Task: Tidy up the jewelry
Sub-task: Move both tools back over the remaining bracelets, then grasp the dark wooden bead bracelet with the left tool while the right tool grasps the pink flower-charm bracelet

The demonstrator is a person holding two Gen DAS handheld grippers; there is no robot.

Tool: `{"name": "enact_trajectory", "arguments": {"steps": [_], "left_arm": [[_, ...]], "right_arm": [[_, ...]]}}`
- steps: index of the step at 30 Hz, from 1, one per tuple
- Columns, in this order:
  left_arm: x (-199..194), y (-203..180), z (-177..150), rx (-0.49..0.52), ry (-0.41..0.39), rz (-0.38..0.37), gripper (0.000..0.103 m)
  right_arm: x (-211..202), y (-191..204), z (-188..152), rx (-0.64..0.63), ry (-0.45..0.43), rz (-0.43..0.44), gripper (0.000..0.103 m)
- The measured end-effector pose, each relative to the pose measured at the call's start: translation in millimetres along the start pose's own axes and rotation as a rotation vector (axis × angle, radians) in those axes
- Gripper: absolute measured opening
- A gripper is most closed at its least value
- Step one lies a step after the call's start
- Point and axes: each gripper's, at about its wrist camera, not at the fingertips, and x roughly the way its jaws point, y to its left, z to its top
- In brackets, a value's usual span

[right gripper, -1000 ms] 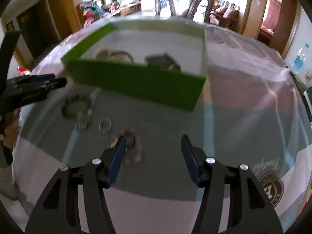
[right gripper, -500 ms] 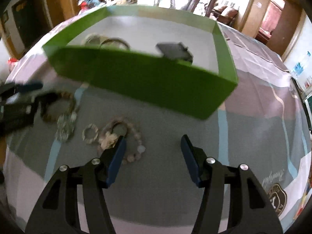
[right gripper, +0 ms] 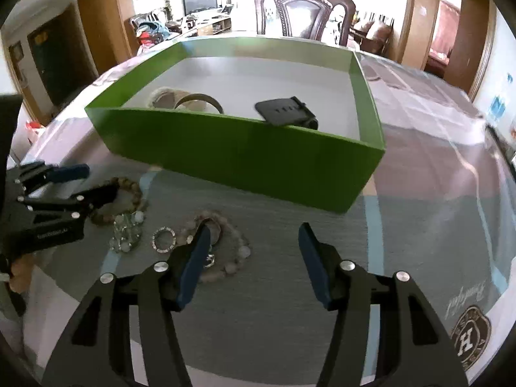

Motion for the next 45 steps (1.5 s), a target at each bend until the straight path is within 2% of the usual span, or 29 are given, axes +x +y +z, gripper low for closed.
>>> {"name": "enact_trajectory", "arguments": {"steps": [3, 12, 15, 42, 45], "left_arm": [[-0.3, 0.0, -0.9, 0.002, -0.002, 0.003, 0.066], [0.6, 1.2, -1.4, 0.000, -0.006, 0.012, 0.070], [0.6, 2.1, -1.4, 0.000, -0.007, 0.012, 0.070], [-1.4, -1.3, -3.0, 0.017, -0.017, 0.033, 0.070], [-1.8, -2.3, -3.3, 0.018, -0.020, 0.038, 0.071]], "right_arm": [[6.4, 0.2, -2.8, -0.002, 0.035, -0.021, 0.047], [6.0, -6.4, -3.6, 0.025, 0.046, -0.019, 0.047], [7.6, -12.9, -2.3, 0.048, 0.046, -0.027, 0.042], [3.3, -11.4, -10.9, 0.022, 0.021, -0.054, 0.042], [2.7, -8.4, -11.1, 0.008, 0.022, -0.034, 0.034]]}}
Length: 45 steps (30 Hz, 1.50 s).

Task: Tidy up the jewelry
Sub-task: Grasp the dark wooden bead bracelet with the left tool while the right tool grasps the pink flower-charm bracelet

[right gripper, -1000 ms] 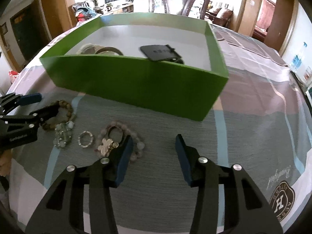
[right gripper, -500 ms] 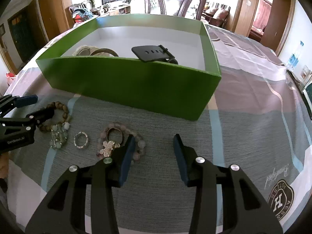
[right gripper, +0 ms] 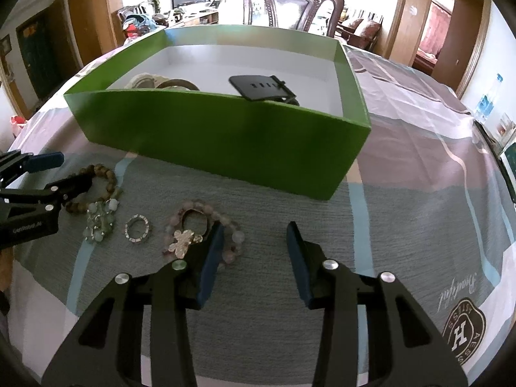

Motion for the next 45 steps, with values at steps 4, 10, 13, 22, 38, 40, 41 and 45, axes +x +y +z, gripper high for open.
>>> {"name": "enact_trajectory", "arguments": {"steps": [4, 10, 13, 22, 38, 40, 41, 45], "left_arm": [[-0.2, -0.8, -0.6, -0.001, -0.001, 0.004, 0.072], [-0.4, -1.2, -0.8, 0.001, -0.003, 0.007, 0.072], [-0.3, -1.5, -1.0, 0.004, -0.006, 0.011, 0.072], [-1.5, -4.0, -1.0, 0.013, -0.010, 0.004, 0.066], [-6.0, -12.5, -2.6, 0.046, -0.020, -0.049, 0.032], [-7.3, -17.1, -3.9, 0.063, -0.023, -0.062, 0.015], [-7.4, -18.1, -4.2, 0.067, -0.023, -0.068, 0.011], [-8.5, -20.1, -5.2, 0.072, -0.021, -0.068, 0.010]], "right_arm": [[-1.3, 6.6, -0.7, -0.025, -0.004, 0.009, 0.024], [-1.1, 7.0, -0.3, -0.031, -0.004, 0.017, 0.020], [0.0, 8.3, 0.8, -0.039, -0.005, 0.020, 0.016], [0.3, 9.4, 1.2, -0.036, -0.004, 0.023, 0.016], [0.5, 10.8, 0.5, -0.035, -0.004, 0.029, 0.014], [0.0, 11.8, 0.5, -0.035, -0.004, 0.036, 0.013], [-0.3, 12.3, 0.5, -0.035, -0.005, 0.037, 0.012], [-3.8, 14.5, 1.9, -0.034, -0.013, 0.069, 0.008]]}}
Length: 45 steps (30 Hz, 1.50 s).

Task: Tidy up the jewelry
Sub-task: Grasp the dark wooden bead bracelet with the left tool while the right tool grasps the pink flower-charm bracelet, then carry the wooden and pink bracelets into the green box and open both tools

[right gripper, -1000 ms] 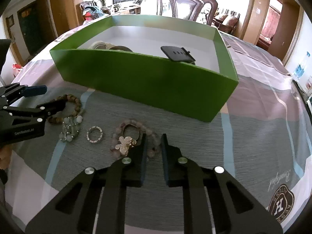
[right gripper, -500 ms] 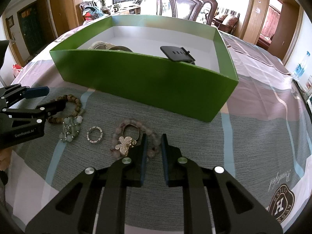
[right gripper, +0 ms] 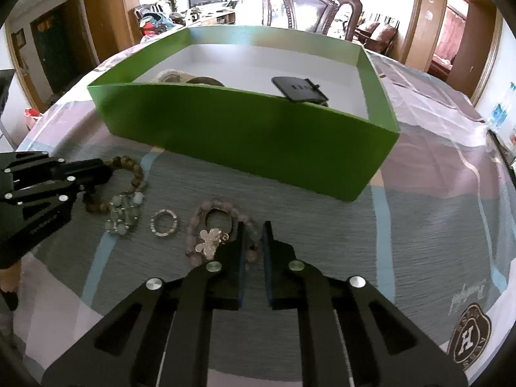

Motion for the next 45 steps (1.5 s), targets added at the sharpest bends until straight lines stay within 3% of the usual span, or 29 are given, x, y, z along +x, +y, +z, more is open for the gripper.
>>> {"name": "enact_trajectory", "arguments": {"steps": [12, 17, 24, 31, 34, 37, 45], "left_arm": [[-50.2, -5.5, 6.9, -0.011, -0.101, -0.071, 0.010], [-74.1, -8.9, 10.2, -0.003, -0.142, -0.095, 0.010], [-89.7, -8.1, 16.9, -0.005, -0.148, -0.085, 0.010], [-118.0, 10.5, 65.3, -0.015, -0.250, 0.001, 0.010], [-109.1, 19.0, 94.1, -0.042, -0.249, 0.006, 0.010], [-83.2, 27.6, 119.8, -0.075, -0.206, 0.027, 0.010], [-18.9, 42.9, 135.9, -0.124, -0.108, 0.069, 0.010]], "right_arm": [[-57.0, 11.9, 19.0, -0.003, -0.135, 0.105, 0.008], [-74.2, 15.5, 25.7, -0.032, -0.176, 0.106, 0.008], [-70.6, 19.1, 26.4, -0.036, -0.148, 0.097, 0.008], [-94.5, 0.0, 74.7, 0.017, -0.243, 0.047, 0.008], [-84.0, -10.5, 99.6, 0.033, -0.261, -0.003, 0.008], [-56.7, -21.5, 116.7, 0.073, -0.219, -0.038, 0.008], [3.7, -34.4, 119.4, 0.126, -0.104, -0.043, 0.008]]}}
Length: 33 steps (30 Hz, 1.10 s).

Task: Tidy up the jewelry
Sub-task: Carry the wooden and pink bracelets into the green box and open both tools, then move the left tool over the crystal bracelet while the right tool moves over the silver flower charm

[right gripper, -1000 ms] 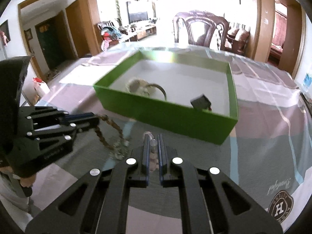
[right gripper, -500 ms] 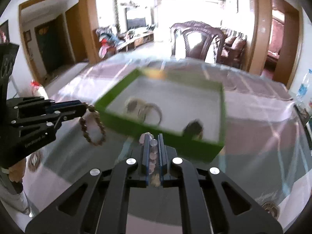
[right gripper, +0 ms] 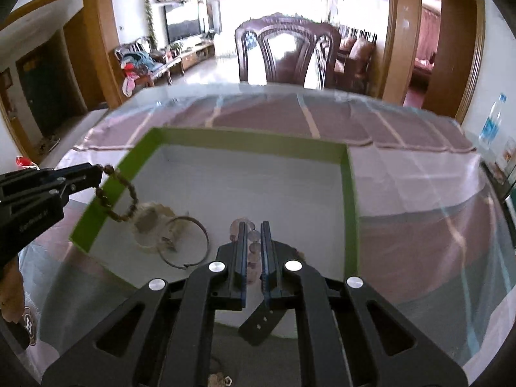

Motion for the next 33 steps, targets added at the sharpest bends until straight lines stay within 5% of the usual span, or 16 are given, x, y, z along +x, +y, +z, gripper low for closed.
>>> {"name": "enact_trajectory", "arguments": {"steps": [6, 7, 9, 14, 19, 25, 33], "left_arm": [[14.2, 9.6, -1.3, -0.022, 0.013, 0.041, 0.011], [14.1, 11.8, -1.4, -0.033, 0.013, 0.038, 0.017], [9.5, 15.2, -3.2, -0.048, 0.007, 0.029, 0.039], [-33.2, 15.2, -13.1, -0.008, -0.068, 0.043, 0.042], [-63.2, -6.4, -51.9, 0.093, -0.062, -0.010, 0.051], [-37.5, -38.8, -108.3, 0.198, 0.063, -0.110, 0.052], [-16.1, -50.5, -128.6, 0.220, 0.128, -0.211, 0.059]], "right_arm": [[9.6, 2.3, -5.0, 0.002, 0.011, -0.001, 0.009], [8.2, 1.4, -4.4, 0.006, 0.010, 0.003, 0.012], [0.7, -1.0, -4.3, 0.018, 0.008, 0.019, 0.035], [-42.0, -0.8, -15.7, -0.016, -0.025, 0.054, 0.035], [-71.3, 11.7, -52.6, -0.107, 0.001, 0.094, 0.035], [-49.6, 21.5, -96.4, -0.156, 0.097, 0.158, 0.035], [-29.8, 30.5, -120.2, -0.182, 0.155, 0.181, 0.035]]}}
